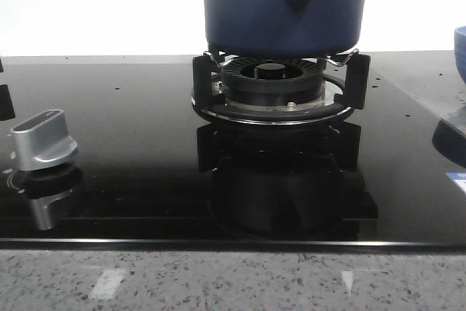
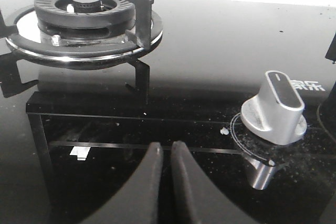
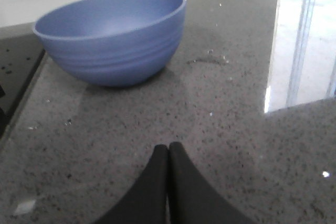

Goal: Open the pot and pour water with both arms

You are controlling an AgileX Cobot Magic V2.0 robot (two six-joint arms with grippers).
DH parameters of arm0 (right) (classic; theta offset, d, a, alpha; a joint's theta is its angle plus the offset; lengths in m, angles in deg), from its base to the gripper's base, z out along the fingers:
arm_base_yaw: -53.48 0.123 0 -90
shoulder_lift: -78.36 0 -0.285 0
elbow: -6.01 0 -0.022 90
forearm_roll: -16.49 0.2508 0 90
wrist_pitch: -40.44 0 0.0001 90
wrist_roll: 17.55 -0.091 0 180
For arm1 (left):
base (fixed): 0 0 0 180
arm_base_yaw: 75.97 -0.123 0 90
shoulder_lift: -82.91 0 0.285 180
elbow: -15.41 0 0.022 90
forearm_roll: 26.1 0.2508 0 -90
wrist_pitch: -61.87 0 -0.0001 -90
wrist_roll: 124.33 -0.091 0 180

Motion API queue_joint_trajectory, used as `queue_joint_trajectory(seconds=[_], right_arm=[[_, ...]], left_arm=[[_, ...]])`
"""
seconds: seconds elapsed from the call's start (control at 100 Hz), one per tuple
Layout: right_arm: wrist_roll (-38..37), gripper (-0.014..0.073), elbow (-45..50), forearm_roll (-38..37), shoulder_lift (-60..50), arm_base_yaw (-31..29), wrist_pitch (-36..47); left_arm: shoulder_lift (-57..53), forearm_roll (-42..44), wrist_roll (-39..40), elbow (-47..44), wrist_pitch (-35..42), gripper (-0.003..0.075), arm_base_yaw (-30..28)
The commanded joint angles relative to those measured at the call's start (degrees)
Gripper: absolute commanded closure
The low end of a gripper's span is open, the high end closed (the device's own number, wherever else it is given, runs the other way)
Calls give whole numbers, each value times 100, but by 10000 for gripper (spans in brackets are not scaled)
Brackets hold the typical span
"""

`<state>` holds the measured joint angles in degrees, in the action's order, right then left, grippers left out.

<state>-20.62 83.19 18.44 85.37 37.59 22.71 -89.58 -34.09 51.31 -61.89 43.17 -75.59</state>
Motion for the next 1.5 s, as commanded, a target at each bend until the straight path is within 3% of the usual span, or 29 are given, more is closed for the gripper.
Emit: queue_joint_trajectory(seconds=[0.0, 0.48, 1.49], right_arm=[[-3, 664, 50, -119, 60, -40, 577], [-3, 663, 217, -369, -38, -40, 5], [9, 663, 217, -358, -99, -40, 11]], left_arm=[[-156, -73, 13, -183, 276, 740, -13], [-156, -73, 13, -183, 284, 740, -13], [-156, -73, 13, -183, 284, 740, -13]])
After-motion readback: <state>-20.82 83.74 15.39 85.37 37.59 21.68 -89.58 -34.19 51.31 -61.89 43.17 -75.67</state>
